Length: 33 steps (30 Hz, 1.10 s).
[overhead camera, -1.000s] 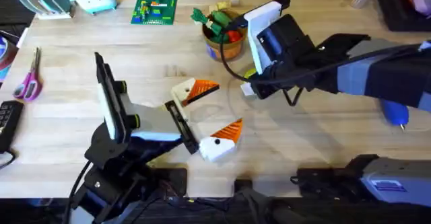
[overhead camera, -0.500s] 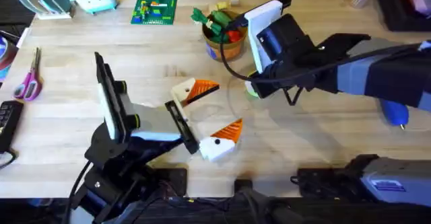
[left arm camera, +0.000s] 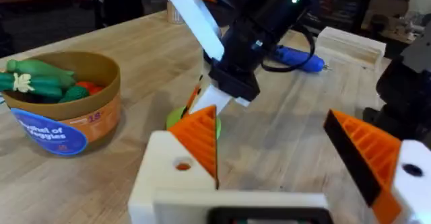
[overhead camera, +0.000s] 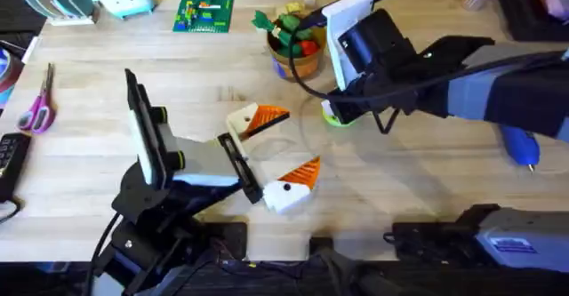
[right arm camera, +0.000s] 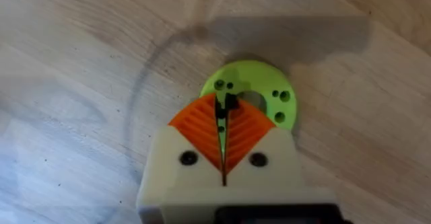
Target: Pick up the gripper from the table and insert it into the empty holder that is missing its gripper. Then pick up a screw, insert it into the mounting hole, and use the screwdriver to tighten it. Finally, clean up the table by picking up the vegetable and placing it into the bucket.
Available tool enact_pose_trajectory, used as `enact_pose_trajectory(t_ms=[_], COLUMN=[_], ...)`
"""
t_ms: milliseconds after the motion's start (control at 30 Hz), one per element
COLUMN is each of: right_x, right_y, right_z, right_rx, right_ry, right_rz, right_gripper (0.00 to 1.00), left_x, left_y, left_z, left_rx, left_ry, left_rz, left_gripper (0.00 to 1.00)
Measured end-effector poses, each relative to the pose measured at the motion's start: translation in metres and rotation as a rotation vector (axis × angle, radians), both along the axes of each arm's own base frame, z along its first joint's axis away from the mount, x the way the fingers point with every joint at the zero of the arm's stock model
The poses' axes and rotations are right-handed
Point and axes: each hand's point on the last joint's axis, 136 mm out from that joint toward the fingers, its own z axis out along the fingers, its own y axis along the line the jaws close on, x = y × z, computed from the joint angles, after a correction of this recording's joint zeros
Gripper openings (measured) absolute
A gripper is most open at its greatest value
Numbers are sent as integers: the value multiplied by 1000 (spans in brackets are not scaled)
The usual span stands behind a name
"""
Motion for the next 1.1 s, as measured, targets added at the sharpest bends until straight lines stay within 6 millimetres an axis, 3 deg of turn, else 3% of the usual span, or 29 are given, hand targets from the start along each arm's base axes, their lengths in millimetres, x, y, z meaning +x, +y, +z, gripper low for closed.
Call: enact_pose_trajectory(t_ms=[400, 500, 600, 700, 833, 967, 1100], right_x=[-4, -5, -1, 4, -6, -34, -56], right_y=[-2, -2, 6, 23, 69, 117, 143], right_z=[41, 66, 107, 152, 197, 210, 200], right_rx=[-29, -63, -69, -38, 17, 46, 36], right_ry=[-14, -11, -54, -126, -215, -239, -220], right_rz=[62, 89, 116, 145, 256, 397, 482], right_gripper=[8, 7, 7, 7, 7, 7, 7], left_x=[0, 0, 0, 0, 0, 0, 0], left_y=[0, 0, 0, 0, 0, 0, 0], left_z=[0, 0, 0, 0, 0, 0, 0], left_rx=[0, 0, 0, 0, 0, 0, 0], left_ry=[0, 0, 0, 0, 0, 0, 0], left_rz=[0, 0, 0, 0, 0, 0, 0], left_gripper=[993, 993, 993, 992, 993, 993, 993])
